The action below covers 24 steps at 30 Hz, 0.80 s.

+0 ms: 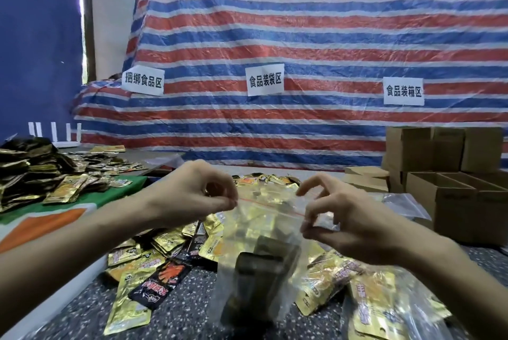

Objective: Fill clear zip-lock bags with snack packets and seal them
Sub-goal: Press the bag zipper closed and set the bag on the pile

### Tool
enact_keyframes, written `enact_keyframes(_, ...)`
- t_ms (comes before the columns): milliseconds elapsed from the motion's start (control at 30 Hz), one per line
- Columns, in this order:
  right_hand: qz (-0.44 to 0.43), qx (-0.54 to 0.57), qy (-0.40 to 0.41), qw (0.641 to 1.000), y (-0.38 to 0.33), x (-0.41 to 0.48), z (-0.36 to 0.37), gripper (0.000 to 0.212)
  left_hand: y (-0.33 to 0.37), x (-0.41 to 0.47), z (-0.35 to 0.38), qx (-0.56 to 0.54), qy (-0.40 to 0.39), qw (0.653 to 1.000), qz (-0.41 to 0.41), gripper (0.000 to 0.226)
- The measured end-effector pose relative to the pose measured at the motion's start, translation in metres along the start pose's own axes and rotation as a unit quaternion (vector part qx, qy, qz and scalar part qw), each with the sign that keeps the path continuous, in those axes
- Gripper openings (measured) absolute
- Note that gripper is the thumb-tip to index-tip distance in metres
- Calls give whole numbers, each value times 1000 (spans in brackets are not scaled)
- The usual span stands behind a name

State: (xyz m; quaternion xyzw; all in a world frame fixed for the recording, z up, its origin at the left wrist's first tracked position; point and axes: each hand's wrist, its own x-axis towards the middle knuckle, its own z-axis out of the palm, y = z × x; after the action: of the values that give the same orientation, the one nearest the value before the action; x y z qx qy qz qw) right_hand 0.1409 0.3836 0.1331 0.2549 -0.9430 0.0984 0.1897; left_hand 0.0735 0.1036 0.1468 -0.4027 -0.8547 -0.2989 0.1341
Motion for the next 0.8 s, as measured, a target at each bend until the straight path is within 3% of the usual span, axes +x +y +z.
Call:
enact_keyframes(200,95,47,-63,992,2,18,-11,11,-16,5,3,-19,-8,998,-55,20)
enact_keyframes(400,120,157,-22,980,9,23,-9,27,-31,9,3,-132,62,982,-122,33)
enact_keyframes(533,128,187,-1,974,18,24,-4,4,-43,10,5,-198,80,959,-187,12)
enact_keyframes(667,138,211,8,968,23,21,-1,16,-48,7,7,-240,59,945,-215,13)
enact_keyframes(800,131,261,19,956,24,18,-3,22,-49,7,8,-195,50,955,-219,1)
